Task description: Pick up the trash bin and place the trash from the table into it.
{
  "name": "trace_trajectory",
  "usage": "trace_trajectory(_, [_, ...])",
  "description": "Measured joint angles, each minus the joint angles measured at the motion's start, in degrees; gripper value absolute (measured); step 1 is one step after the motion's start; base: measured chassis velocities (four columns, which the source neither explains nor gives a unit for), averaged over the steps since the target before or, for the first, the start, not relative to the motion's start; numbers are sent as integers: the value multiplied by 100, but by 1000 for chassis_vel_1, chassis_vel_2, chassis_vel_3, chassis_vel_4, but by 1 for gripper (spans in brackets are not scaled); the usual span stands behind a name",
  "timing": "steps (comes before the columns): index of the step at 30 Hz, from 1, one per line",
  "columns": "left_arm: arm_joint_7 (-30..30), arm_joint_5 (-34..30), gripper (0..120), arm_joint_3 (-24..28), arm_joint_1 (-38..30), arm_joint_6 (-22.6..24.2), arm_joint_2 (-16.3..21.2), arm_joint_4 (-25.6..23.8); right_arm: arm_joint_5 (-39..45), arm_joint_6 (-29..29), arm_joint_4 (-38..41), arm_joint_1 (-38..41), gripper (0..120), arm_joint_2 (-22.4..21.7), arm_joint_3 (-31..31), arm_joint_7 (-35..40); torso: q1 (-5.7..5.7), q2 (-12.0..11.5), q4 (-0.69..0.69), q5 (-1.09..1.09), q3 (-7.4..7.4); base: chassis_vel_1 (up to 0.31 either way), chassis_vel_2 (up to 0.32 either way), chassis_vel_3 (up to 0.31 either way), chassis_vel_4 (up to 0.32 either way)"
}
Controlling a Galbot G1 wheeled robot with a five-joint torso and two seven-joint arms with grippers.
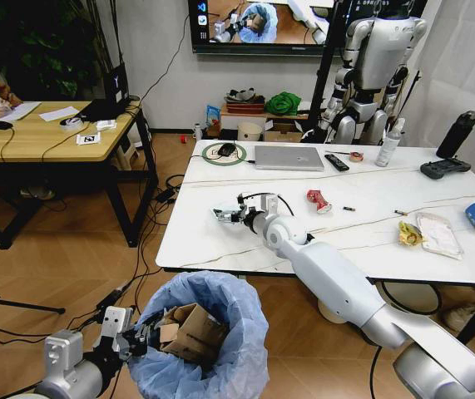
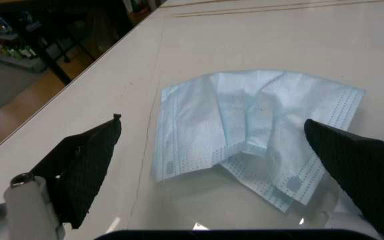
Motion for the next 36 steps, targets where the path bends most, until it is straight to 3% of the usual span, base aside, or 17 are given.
trace_trajectory(36, [3,-32,0,-4,-33,-2,14,0,-94,8,-470,171,100,163,-65,-113,0,0,0,0,-1,0,0,0,0])
